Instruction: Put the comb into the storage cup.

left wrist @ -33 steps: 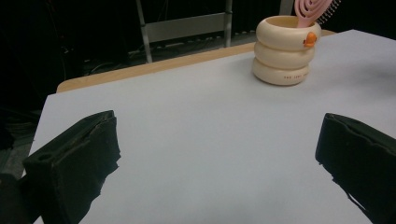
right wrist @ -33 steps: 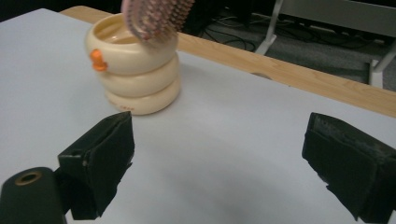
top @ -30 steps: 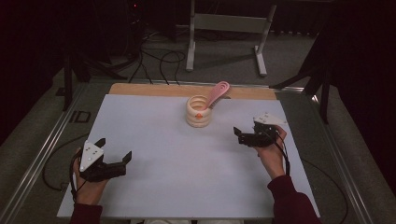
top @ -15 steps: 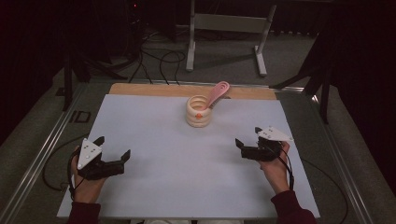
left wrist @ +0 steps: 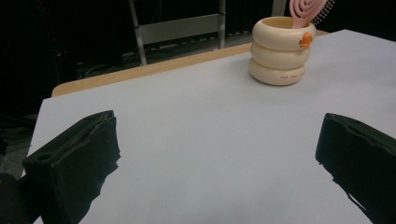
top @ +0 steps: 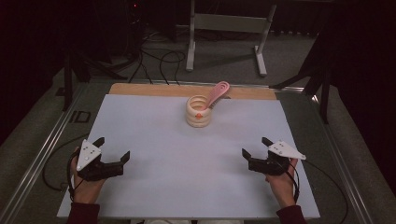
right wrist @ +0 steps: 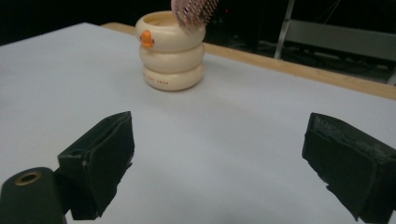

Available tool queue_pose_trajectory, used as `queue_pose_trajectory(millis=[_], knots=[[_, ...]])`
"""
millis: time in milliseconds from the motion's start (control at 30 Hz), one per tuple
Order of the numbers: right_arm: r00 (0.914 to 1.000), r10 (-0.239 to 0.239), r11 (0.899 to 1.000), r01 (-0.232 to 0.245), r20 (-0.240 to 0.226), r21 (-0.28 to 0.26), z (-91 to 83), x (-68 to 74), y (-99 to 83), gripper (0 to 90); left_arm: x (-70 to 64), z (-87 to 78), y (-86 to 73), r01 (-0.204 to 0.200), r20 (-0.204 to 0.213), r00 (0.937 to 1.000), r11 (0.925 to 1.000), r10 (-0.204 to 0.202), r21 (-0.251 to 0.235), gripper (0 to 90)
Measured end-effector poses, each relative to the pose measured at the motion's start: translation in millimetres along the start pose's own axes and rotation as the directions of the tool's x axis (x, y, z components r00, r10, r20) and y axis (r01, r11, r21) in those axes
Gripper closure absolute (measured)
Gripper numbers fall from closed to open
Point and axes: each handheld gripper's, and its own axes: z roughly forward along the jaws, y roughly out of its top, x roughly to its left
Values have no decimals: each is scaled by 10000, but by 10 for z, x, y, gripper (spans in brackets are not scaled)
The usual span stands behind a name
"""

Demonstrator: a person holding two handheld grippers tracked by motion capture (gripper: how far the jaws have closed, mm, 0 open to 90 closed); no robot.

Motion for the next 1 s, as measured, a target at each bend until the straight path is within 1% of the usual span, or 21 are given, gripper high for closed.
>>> queue_pose_trajectory(millis=[100, 200, 267, 367, 400, 533, 600, 667, 767, 1000], knots=[[9999, -88, 9999, 88, -52, -72, -34, 39, -42, 92, -1, 10, -9, 27, 34, 10000, 10000, -27, -27, 1], [9998, -44, 9998, 40, -201, -207, -57, 72, -80, 92, 3, 9, -15, 12, 31, 10000, 10000, -12, -64, 1], [9998, -57, 9998, 52, -203, -215, -63, 83, -92, 92, 5, 9, -17, 24, 29, 10000, 10000, -23, -67, 1], [9996, -204, 9996, 200, -206, -195, -89, 118, -134, 92, 15, 1, -23, 21, 23, 10000, 9999, -21, -115, 1], [9996, -200, 9996, 196, -175, -210, -97, 124, -139, 92, 17, -4, -26, 52, 21, 10000, 9998, -52, -166, 1], [9994, -41, 9995, 29, -348, -330, -133, 122, -167, 91, 28, -6, -40, 112, 68, 9999, 9996, -110, -258, 1], [9994, -64, 9994, 53, -351, -329, -135, 127, -170, 92, 30, -6, -48, 158, 115, 9998, 9995, -154, -291, 1], [9995, -61, 9995, 51, -325, -325, -138, 130, -173, 91, 24, -10, -66, 149, 146, 9998, 9994, -145, -321, 1], [9996, -38, 9988, 25, -267, -495, -161, 140, -166, 91, 18, -23, -105, 91, 235, 9997, 9989, -80, -450, 1], [9997, -22, 9977, 5, -242, -677, -197, 132, -153, 91, -30, -10, -130, -95, 383, 9992, 9988, 113, -471, 1]])
